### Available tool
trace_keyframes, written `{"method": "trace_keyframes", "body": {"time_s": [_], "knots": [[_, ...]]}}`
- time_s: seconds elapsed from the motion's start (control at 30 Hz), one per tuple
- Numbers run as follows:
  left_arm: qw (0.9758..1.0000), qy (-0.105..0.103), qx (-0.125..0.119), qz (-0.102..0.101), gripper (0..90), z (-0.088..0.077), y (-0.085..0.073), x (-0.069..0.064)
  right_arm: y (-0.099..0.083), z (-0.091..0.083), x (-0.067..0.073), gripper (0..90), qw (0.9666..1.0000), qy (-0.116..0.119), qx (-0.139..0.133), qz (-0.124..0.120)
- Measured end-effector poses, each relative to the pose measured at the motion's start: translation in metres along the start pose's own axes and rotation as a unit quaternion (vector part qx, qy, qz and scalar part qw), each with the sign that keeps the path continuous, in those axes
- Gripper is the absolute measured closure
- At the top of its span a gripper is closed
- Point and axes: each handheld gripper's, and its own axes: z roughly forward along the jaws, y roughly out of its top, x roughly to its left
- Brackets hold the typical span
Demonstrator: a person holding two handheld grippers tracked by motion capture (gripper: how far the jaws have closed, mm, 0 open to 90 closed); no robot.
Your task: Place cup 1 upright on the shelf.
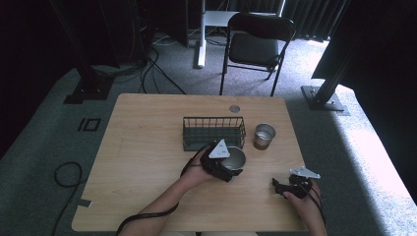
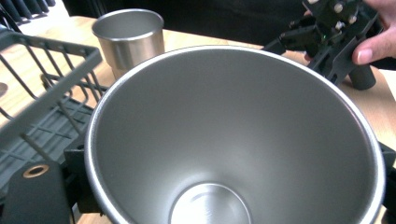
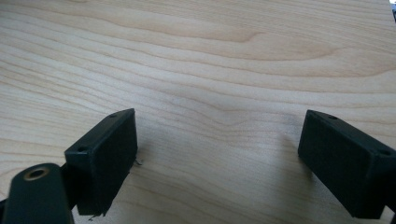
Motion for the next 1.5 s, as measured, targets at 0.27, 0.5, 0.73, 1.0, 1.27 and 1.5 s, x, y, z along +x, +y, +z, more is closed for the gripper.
{"method": "trace_keyframes", "body": {"time_s": [0.27, 0.5, 0.73, 1.0, 1.27, 1.5], "knots": [[0.9999, 0.009, -0.008, -0.004, 13.8, -0.015, 0.012, 0.007, 0.000, 0.000, 0.000, 11.4, 1.0000, 0.000, 0.000, -0.001], [0.9997, 0.022, -0.014, -0.004, 13.8, -0.028, 0.025, 0.012, 0.000, 0.000, 0.000, 11.5, 1.0000, 0.000, 0.000, 0.000], [0.9986, 0.048, -0.022, -0.010, 13.8, -0.043, 0.038, 0.022, 0.000, 0.000, 0.000, 11.5, 1.0000, 0.000, 0.000, 0.000], [0.9961, 0.080, -0.029, -0.021, 13.8, -0.057, 0.050, 0.037, 0.000, 0.000, 0.000, 11.5, 1.0000, 0.000, 0.000, 0.000], [0.9894, 0.131, -0.046, -0.041, 13.8, -0.071, 0.063, 0.058, 0.000, 0.000, 0.000, 11.5, 1.0000, 0.000, 0.000, 0.000], [0.9813, 0.168, -0.065, -0.068, 13.8, -0.079, 0.060, 0.076, 0.000, 0.000, 0.000, 11.5, 1.0000, 0.000, 0.000, 0.000]]}}
